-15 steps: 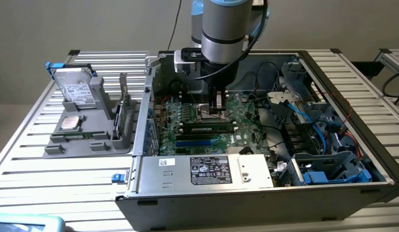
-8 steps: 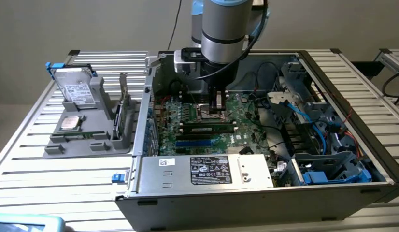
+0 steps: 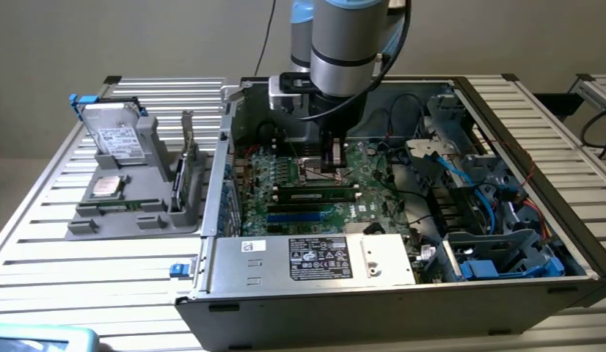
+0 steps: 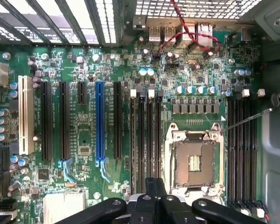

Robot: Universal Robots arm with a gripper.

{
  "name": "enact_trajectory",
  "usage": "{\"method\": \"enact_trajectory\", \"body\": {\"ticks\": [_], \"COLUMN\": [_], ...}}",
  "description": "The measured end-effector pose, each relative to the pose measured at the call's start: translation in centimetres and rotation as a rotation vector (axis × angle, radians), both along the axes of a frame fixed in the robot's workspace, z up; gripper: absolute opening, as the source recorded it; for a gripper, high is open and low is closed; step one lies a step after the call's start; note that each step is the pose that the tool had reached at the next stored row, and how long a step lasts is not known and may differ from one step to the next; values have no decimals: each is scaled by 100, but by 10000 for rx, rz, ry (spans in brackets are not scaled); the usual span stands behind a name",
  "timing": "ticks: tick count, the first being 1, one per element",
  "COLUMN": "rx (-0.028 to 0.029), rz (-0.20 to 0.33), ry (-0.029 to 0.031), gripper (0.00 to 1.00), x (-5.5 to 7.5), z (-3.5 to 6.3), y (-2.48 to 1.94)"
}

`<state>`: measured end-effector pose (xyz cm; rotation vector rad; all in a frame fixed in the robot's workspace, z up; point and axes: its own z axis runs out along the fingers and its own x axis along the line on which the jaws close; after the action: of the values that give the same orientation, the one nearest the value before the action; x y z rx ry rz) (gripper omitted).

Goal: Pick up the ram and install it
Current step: 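Press down the ram until it locks into place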

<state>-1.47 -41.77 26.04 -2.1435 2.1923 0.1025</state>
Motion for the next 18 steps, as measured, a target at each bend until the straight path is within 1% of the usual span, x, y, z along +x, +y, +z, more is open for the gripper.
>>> {"method": "enact_trajectory", "body": {"ticks": [2, 3, 7, 10, 13, 18], "rx": [-2, 0, 0, 0, 5, 33], "rz": [19, 21, 23, 58, 81, 98], "ry": [1, 1, 1, 0, -3, -7], "gripper": [11, 11, 11, 11, 11, 11], "x": [63, 74, 86, 87, 87, 87], "z": [1, 0, -3, -16, -53, -143], "y": [-9, -17, -57, -68, -78, -82]}}
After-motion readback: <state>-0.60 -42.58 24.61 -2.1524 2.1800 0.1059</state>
